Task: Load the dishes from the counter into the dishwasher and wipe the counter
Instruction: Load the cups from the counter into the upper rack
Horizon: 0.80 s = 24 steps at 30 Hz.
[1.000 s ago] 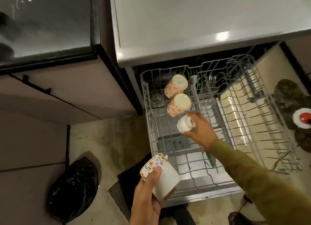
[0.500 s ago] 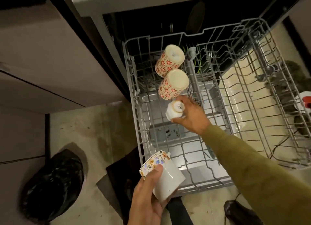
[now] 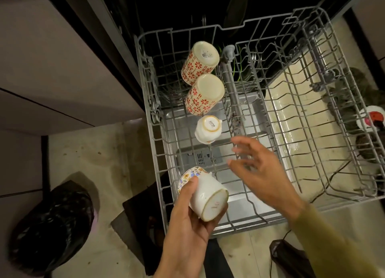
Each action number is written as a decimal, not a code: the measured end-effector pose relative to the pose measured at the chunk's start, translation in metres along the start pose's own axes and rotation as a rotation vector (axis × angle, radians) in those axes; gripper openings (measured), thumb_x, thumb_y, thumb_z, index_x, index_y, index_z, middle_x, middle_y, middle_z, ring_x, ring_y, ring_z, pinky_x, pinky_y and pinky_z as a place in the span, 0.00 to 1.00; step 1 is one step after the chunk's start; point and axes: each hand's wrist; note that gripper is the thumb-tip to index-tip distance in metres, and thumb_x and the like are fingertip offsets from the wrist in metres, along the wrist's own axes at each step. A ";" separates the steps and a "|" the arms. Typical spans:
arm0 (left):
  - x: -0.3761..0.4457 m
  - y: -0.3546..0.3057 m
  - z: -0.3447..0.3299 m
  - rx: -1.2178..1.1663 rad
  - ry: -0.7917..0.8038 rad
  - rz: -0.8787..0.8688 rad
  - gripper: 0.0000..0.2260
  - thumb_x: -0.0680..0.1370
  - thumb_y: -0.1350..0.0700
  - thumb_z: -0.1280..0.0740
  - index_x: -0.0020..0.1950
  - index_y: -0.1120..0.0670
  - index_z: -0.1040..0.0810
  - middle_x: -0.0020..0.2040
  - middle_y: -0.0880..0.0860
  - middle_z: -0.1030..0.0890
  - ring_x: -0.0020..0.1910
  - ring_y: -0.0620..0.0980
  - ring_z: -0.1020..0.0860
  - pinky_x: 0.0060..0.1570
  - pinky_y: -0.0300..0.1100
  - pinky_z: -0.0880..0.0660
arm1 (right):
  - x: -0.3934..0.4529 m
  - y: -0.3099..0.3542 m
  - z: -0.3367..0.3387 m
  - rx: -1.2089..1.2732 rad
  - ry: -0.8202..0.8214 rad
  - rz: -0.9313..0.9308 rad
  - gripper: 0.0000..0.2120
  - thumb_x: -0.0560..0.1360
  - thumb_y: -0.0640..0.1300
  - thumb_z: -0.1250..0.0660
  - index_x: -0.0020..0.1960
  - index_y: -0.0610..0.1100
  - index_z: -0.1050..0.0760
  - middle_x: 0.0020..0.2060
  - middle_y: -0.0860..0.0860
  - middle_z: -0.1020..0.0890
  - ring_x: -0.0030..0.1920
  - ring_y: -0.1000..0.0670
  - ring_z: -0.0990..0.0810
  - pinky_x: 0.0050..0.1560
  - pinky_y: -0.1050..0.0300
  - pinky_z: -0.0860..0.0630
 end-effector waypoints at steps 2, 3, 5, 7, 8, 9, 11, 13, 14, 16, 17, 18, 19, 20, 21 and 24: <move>0.004 0.004 0.000 0.005 -0.009 0.008 0.20 0.72 0.48 0.29 0.60 0.57 0.19 0.53 0.61 0.15 0.50 0.58 0.15 0.48 0.53 0.17 | -0.033 0.003 0.000 0.019 0.063 0.009 0.24 0.73 0.48 0.28 0.66 0.62 0.29 0.60 0.64 0.22 0.59 0.63 0.23 0.59 0.61 0.23; 0.006 0.007 0.000 0.013 -0.016 0.010 0.19 0.73 0.48 0.29 0.59 0.57 0.19 0.51 0.61 0.14 0.46 0.56 0.15 0.45 0.50 0.16 | -0.047 0.004 -0.001 0.028 0.106 0.021 0.25 0.73 0.47 0.27 0.66 0.64 0.29 0.61 0.66 0.23 0.61 0.64 0.24 0.60 0.62 0.24; 0.008 0.011 0.000 0.045 -0.022 0.009 0.17 0.74 0.46 0.30 0.56 0.56 0.17 0.47 0.60 0.14 0.40 0.54 0.15 0.38 0.45 0.17 | -0.067 0.005 -0.006 0.048 0.206 0.057 0.28 0.73 0.45 0.26 0.68 0.64 0.31 0.64 0.69 0.26 0.65 0.64 0.28 0.64 0.66 0.29; 0.010 0.014 0.001 0.069 -0.015 0.013 0.16 0.75 0.45 0.31 0.53 0.55 0.16 0.46 0.59 0.14 0.39 0.54 0.15 0.41 0.47 0.18 | -0.077 0.003 -0.011 -0.010 0.281 0.093 0.34 0.72 0.49 0.26 0.71 0.67 0.38 0.68 0.71 0.31 0.69 0.65 0.33 0.66 0.69 0.33; 0.011 0.015 0.001 0.068 -0.006 0.019 0.16 0.76 0.44 0.32 0.54 0.56 0.16 0.47 0.60 0.14 0.40 0.55 0.15 0.47 0.50 0.19 | -0.078 0.002 -0.013 -0.059 0.296 0.108 0.36 0.71 0.52 0.26 0.71 0.69 0.42 0.69 0.72 0.34 0.70 0.66 0.35 0.67 0.70 0.35; 0.012 0.016 0.001 0.063 0.012 0.027 0.17 0.76 0.44 0.32 0.54 0.56 0.16 0.48 0.61 0.14 0.41 0.55 0.15 0.51 0.52 0.20 | -0.078 0.001 -0.016 -0.108 0.296 0.127 0.38 0.71 0.53 0.26 0.72 0.70 0.45 0.69 0.72 0.36 0.71 0.66 0.37 0.67 0.71 0.37; 0.015 0.018 0.000 0.070 0.046 0.050 0.20 0.76 0.43 0.33 0.56 0.57 0.16 0.51 0.61 0.14 0.45 0.55 0.15 0.56 0.54 0.22 | -0.074 -0.001 -0.020 -0.173 0.271 0.160 0.40 0.71 0.54 0.26 0.72 0.71 0.49 0.69 0.73 0.38 0.72 0.67 0.39 0.67 0.75 0.41; 0.019 0.022 0.001 0.082 0.075 0.083 0.21 0.77 0.42 0.33 0.58 0.58 0.16 0.54 0.61 0.15 0.50 0.55 0.16 0.58 0.54 0.21 | -0.072 -0.005 -0.023 -0.244 0.229 0.200 0.41 0.71 0.54 0.26 0.73 0.69 0.49 0.69 0.71 0.38 0.71 0.66 0.39 0.67 0.76 0.42; 0.021 0.023 0.002 0.088 0.095 0.104 0.23 0.77 0.41 0.34 0.59 0.57 0.17 0.55 0.61 0.15 0.51 0.56 0.17 0.58 0.53 0.21 | -0.070 -0.007 -0.025 -0.279 0.191 0.218 0.41 0.71 0.53 0.26 0.74 0.68 0.48 0.69 0.70 0.37 0.71 0.66 0.38 0.66 0.76 0.40; 0.025 0.025 0.003 0.094 0.133 0.136 0.25 0.77 0.39 0.35 0.61 0.57 0.17 0.56 0.62 0.16 0.50 0.56 0.18 0.55 0.51 0.20 | -0.065 -0.011 -0.027 -0.295 0.102 0.234 0.39 0.70 0.51 0.24 0.74 0.64 0.42 0.66 0.67 0.33 0.68 0.64 0.33 0.64 0.75 0.37; 0.027 0.026 0.003 0.089 0.137 0.143 0.26 0.77 0.39 0.36 0.61 0.58 0.18 0.55 0.62 0.16 0.49 0.56 0.18 0.51 0.49 0.18 | -0.061 -0.012 -0.027 -0.293 0.064 0.244 0.37 0.70 0.49 0.24 0.73 0.61 0.38 0.65 0.66 0.31 0.66 0.63 0.30 0.63 0.74 0.35; 0.029 0.026 0.003 0.084 0.132 0.144 0.26 0.77 0.39 0.36 0.63 0.59 0.19 0.54 0.63 0.16 0.47 0.56 0.17 0.47 0.47 0.17 | -0.056 -0.012 -0.026 -0.301 0.027 0.262 0.36 0.69 0.48 0.23 0.73 0.59 0.36 0.64 0.64 0.29 0.65 0.62 0.29 0.62 0.73 0.33; 0.031 0.026 0.003 0.082 0.120 0.139 0.27 0.77 0.39 0.36 0.64 0.59 0.20 0.53 0.63 0.16 0.46 0.56 0.16 0.45 0.46 0.17 | -0.049 -0.012 -0.025 -0.315 -0.011 0.282 0.35 0.69 0.47 0.23 0.72 0.57 0.34 0.64 0.62 0.27 0.64 0.61 0.28 0.62 0.72 0.31; 0.031 0.026 0.003 0.080 0.101 0.130 0.27 0.77 0.39 0.35 0.65 0.59 0.23 0.53 0.62 0.15 0.46 0.56 0.16 0.46 0.47 0.17 | -0.041 -0.012 -0.023 -0.320 -0.044 0.296 0.35 0.69 0.46 0.23 0.71 0.56 0.33 0.63 0.60 0.26 0.63 0.60 0.27 0.61 0.71 0.31; 0.032 0.026 0.003 0.077 0.076 0.116 0.27 0.77 0.40 0.34 0.66 0.59 0.24 0.52 0.62 0.15 0.48 0.57 0.15 0.49 0.48 0.17 | -0.031 -0.012 -0.021 -0.316 -0.067 0.297 0.34 0.69 0.45 0.23 0.71 0.55 0.33 0.62 0.59 0.26 0.61 0.60 0.27 0.60 0.72 0.31; 0.033 0.026 0.007 0.086 0.008 0.080 0.23 0.77 0.43 0.33 0.64 0.57 0.26 0.52 0.59 0.14 0.52 0.59 0.15 0.53 0.51 0.19 | -0.002 -0.011 -0.018 -0.312 -0.062 0.279 0.34 0.69 0.44 0.23 0.71 0.54 0.32 0.63 0.55 0.25 0.60 0.57 0.26 0.59 0.68 0.29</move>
Point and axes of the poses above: each hand's wrist, its own x-axis towards the middle knuckle, its own z-axis out of the back of the hand, y = z × x
